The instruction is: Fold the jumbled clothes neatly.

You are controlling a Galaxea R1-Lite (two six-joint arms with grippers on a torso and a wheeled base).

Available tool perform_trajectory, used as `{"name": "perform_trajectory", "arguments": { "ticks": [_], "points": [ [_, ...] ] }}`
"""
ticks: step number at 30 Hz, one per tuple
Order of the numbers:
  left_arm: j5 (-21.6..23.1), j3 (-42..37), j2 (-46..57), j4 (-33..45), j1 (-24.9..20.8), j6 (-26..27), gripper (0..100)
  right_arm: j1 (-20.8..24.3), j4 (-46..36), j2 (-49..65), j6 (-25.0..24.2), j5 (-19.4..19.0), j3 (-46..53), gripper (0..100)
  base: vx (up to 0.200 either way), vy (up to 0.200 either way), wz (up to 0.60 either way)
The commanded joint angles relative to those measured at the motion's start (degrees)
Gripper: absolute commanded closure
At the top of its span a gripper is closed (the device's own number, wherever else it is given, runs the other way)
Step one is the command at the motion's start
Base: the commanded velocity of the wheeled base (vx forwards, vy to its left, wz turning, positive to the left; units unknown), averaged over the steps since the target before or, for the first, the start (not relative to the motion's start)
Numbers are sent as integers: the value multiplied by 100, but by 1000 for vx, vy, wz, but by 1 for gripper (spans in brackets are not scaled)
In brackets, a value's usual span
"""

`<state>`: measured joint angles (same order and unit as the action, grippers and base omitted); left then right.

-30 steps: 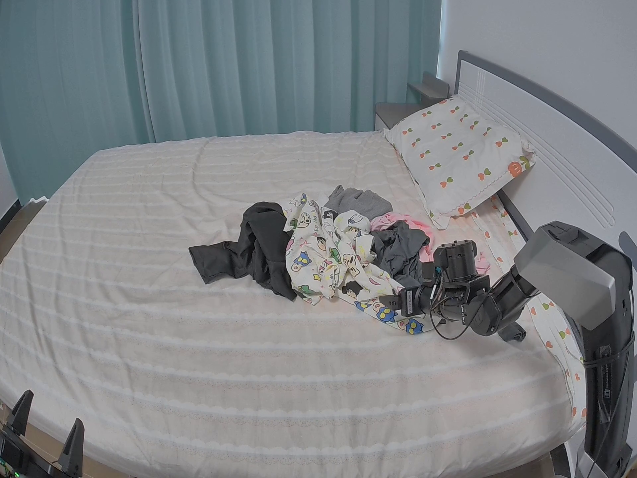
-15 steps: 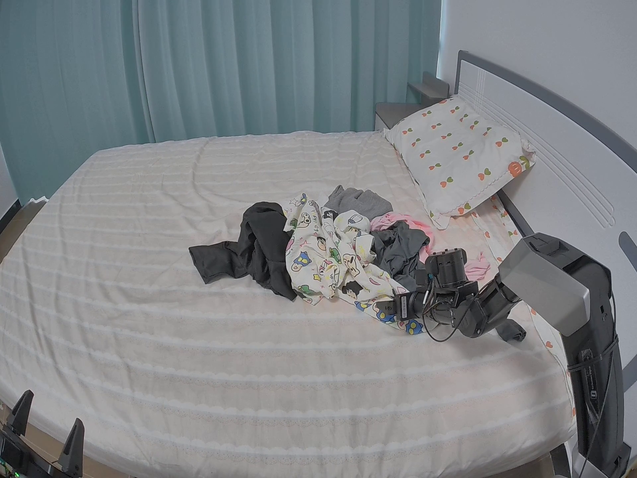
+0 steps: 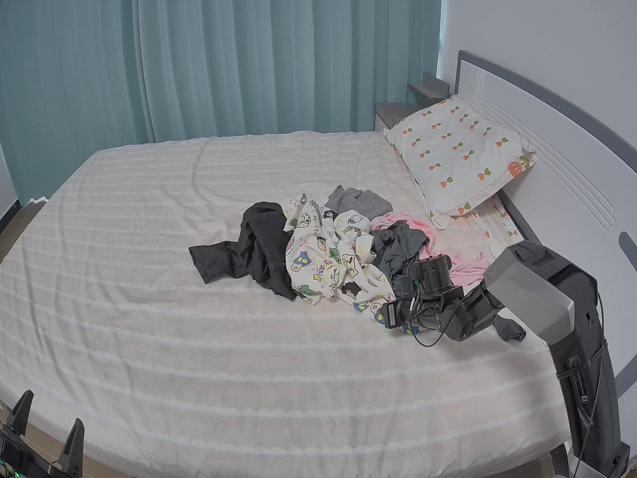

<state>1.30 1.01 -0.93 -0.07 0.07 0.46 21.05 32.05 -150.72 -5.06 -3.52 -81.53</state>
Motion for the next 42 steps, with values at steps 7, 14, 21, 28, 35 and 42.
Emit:
{"name": "perform_trajectory", "arguments": {
  "ticks": [7,14,21,28,35,42],
  "points": [
    [-7,-101,93,-1,1,6,0,22,38,825,-716,-852,849,100,0,0,0],
    [1,-101,93,-1,1,15,0,4,399,1994,-1032,-1353,2264,100,0,0,0],
    [-7,-101,93,-1,1,24,0,162,1146,2346,-1287,-1476,3152,100,0,0,0],
    [-16,-101,93,-1,1,15,0,66,1154,1353,-1243,-711,2212,100,0,0,0],
    [-16,-101,93,-1,1,6,0,-49,627,606,-1243,-694,1034,0,0,0,0],
    [-7,-101,93,-1,1,15,0,-93,3,122,-1199,-676,173,0,0,0,0]
  ]
}}
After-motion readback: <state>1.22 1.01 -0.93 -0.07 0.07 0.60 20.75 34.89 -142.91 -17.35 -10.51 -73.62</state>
